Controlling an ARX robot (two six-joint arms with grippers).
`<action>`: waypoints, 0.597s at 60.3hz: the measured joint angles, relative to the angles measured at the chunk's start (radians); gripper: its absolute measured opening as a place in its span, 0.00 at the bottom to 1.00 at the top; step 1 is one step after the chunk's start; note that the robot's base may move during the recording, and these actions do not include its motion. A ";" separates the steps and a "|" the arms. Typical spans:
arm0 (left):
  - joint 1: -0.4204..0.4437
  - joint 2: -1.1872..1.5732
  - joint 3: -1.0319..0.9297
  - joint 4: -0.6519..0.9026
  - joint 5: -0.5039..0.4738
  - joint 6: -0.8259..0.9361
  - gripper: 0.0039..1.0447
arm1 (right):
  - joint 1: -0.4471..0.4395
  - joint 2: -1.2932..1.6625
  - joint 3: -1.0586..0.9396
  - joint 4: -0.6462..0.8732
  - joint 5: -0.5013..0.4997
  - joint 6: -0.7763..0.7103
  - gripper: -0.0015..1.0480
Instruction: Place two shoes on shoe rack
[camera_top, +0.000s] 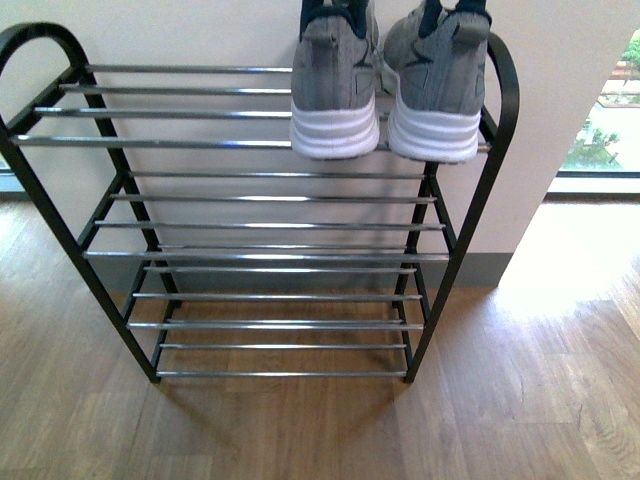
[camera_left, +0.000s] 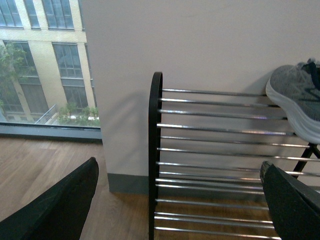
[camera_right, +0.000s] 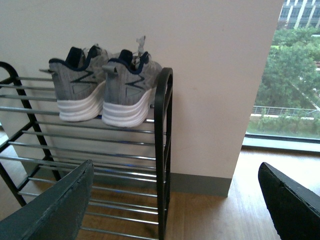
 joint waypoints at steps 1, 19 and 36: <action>0.000 0.000 0.000 0.000 0.000 0.000 0.91 | 0.000 0.000 0.000 0.000 -0.001 0.000 0.91; 0.000 0.000 0.000 0.000 -0.002 0.000 0.91 | 0.000 0.000 0.000 0.000 -0.002 0.000 0.91; 0.000 0.000 0.000 0.000 0.002 0.000 0.91 | 0.000 0.000 0.000 -0.003 0.004 0.000 0.91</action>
